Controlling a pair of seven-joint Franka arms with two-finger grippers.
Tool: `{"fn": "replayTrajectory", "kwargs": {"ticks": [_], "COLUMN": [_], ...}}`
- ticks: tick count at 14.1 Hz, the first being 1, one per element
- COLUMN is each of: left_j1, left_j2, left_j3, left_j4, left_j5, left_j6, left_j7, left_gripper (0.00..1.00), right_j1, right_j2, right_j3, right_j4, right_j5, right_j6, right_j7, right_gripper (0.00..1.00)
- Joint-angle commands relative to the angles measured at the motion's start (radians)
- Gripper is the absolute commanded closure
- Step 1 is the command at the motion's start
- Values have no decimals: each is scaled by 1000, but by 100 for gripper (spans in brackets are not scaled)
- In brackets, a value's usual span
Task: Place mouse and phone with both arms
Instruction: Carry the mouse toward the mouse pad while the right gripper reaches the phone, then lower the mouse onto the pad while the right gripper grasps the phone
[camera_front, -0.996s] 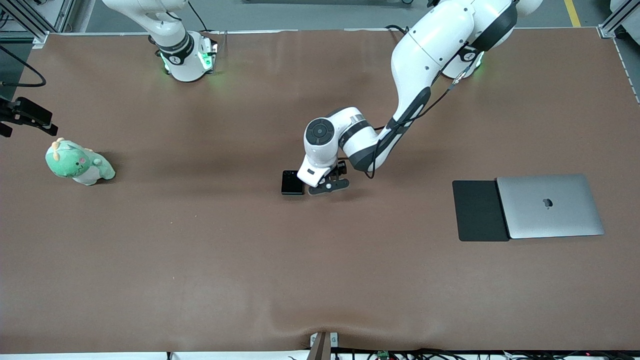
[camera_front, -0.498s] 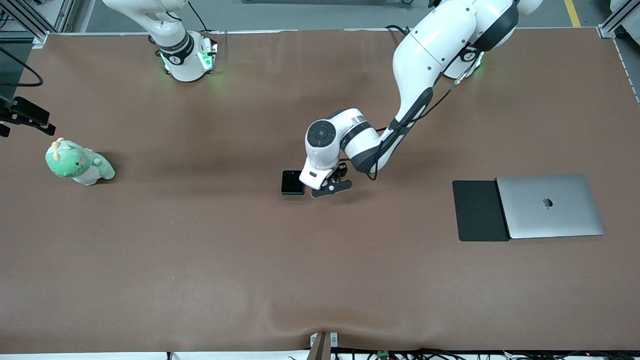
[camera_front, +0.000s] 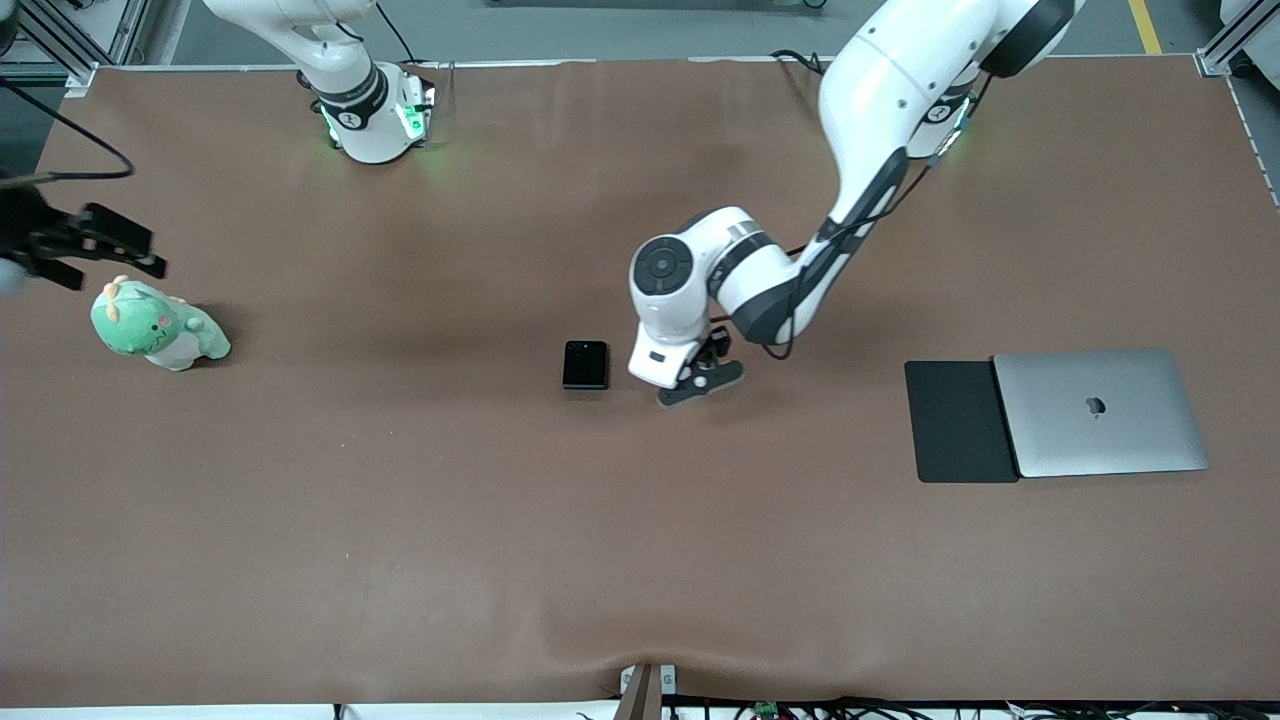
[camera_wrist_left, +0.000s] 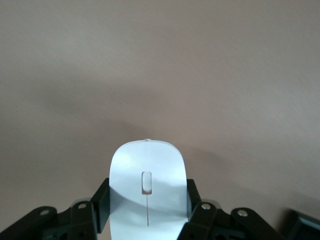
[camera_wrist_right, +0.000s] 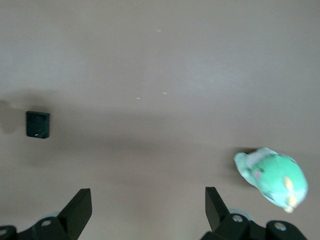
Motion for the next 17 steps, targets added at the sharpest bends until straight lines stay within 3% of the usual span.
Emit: {"fn": "replayTrajectory", "kwargs": {"ticks": [1,3,6,10,12,17], "left_j1": [88,170,356,668,797,997], "left_j2": [-118,-167,-235,-260,-267,-234], "left_j3": [-23,-60,-172,-353,-407,-434], "left_j4": [-135,-190,-262,-273,-287,-288], "left_j5": [19,19,19,18,16,4], "left_j6": [5,8,10,1,-4,-4], "left_j7": [73,139,249,389,493,618], "left_gripper": [93,93,94,90,89,90], "right_j1": [77,137,253,429,506,631], "right_j2": [45,111,206,322,388,520], "right_j3": [-5,-4,-4,-5,-5,-8], "right_j4": [15,9,-17,-56,-59,-60], "right_j5": [27,44,110,108,105,93], "right_j6": [30,77,186,382,472,625], "right_j7": [12,18,79,280,374,545], "right_gripper": [0,0,0,0,0,0]}}
